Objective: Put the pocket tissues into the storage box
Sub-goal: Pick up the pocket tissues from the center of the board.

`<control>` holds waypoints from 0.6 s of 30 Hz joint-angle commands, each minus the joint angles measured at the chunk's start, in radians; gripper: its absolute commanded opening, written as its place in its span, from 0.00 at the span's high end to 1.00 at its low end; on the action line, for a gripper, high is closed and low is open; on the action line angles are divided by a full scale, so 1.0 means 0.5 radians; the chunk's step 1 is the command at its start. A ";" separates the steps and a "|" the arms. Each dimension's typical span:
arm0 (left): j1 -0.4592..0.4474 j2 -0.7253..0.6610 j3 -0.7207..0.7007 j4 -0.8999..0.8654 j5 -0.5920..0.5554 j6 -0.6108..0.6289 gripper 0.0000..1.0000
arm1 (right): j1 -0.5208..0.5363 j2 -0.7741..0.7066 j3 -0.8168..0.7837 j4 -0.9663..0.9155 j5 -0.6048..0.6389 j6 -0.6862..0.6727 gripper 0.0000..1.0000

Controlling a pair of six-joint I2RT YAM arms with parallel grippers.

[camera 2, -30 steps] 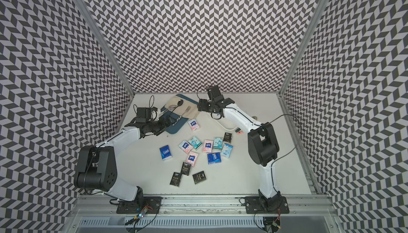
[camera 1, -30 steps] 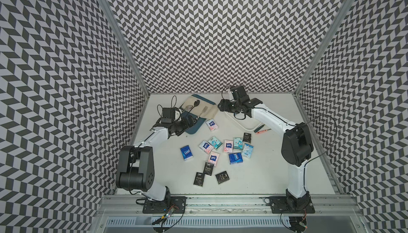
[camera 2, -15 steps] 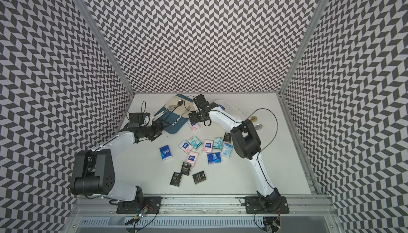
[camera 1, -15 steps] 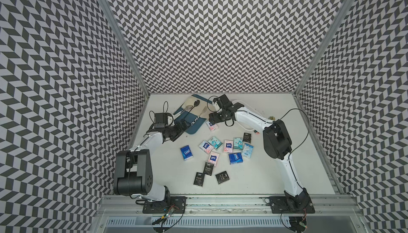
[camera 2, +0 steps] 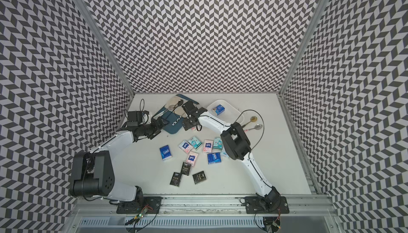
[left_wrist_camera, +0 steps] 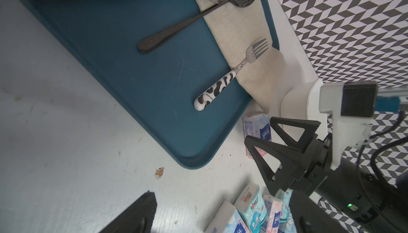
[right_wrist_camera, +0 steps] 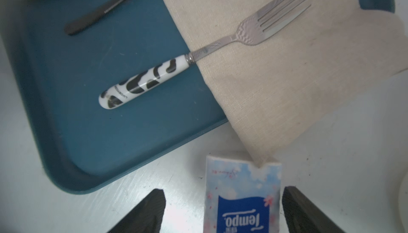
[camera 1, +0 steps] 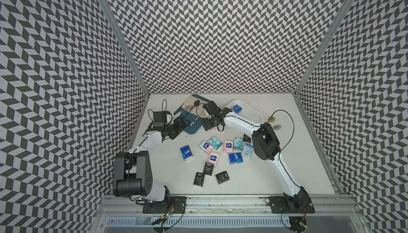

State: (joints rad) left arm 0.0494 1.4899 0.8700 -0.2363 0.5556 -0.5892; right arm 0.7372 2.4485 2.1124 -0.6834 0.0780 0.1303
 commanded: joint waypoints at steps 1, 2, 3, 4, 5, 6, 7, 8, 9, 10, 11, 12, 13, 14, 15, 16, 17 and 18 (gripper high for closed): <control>0.012 -0.022 0.031 -0.010 0.024 0.010 0.00 | 0.004 0.066 0.037 -0.053 0.161 -0.028 0.13; 0.012 -0.024 0.029 -0.009 0.024 0.009 0.00 | 0.004 0.074 0.034 -0.062 0.171 -0.018 0.14; 0.012 -0.025 0.027 -0.007 0.024 0.009 0.00 | 0.004 0.079 0.034 -0.064 0.177 -0.011 0.15; 0.012 -0.028 0.025 -0.006 0.023 0.009 0.00 | 0.004 0.085 0.035 -0.068 0.182 -0.004 0.16; 0.012 -0.028 0.024 -0.006 0.024 0.009 0.00 | 0.003 0.088 0.032 -0.069 0.186 0.000 0.16; 0.012 -0.031 0.024 -0.006 0.022 0.008 0.00 | 0.004 0.093 0.031 -0.069 0.187 0.005 0.16; 0.014 -0.031 0.024 -0.006 0.023 0.009 0.00 | 0.004 0.094 0.035 -0.068 0.185 0.016 0.18; 0.012 -0.031 0.024 -0.006 0.024 0.009 0.00 | 0.004 0.096 0.034 -0.066 0.180 0.023 0.19; 0.012 -0.034 0.024 -0.006 0.023 0.009 0.00 | 0.004 0.101 0.038 -0.066 0.177 0.028 0.21; 0.013 -0.034 0.023 -0.006 0.022 0.009 0.00 | 0.004 0.101 0.037 -0.066 0.166 0.033 0.26; 0.013 -0.036 0.021 -0.006 0.024 0.009 0.00 | 0.004 0.098 0.038 -0.066 0.152 0.042 0.32; 0.012 -0.038 0.019 -0.004 0.024 0.009 0.00 | 0.004 0.092 0.040 -0.066 0.135 0.052 0.36; 0.012 -0.040 0.017 -0.003 0.024 0.009 0.00 | 0.004 0.084 0.040 -0.066 0.107 0.066 0.40; 0.012 -0.040 0.013 0.000 0.022 0.005 0.00 | 0.004 0.073 0.040 -0.066 0.076 0.080 0.43; 0.012 -0.041 0.012 0.003 0.023 0.002 0.00 | 0.004 0.063 0.043 -0.066 0.052 0.095 0.45; 0.012 -0.041 0.010 0.009 0.024 -0.004 0.00 | 0.004 0.047 0.048 -0.066 0.025 0.116 0.46; 0.012 -0.041 0.006 0.012 0.024 -0.009 0.00 | 0.001 0.026 0.051 -0.066 -0.004 0.139 0.46; 0.012 -0.041 0.006 0.015 0.021 -0.011 0.00 | -0.001 0.005 0.054 -0.066 -0.027 0.158 0.47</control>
State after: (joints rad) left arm 0.0509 1.4899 0.8700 -0.2363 0.5560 -0.5934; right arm 0.7391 2.4756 2.1162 -0.7155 0.1104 0.1707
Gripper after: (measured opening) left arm 0.996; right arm 0.536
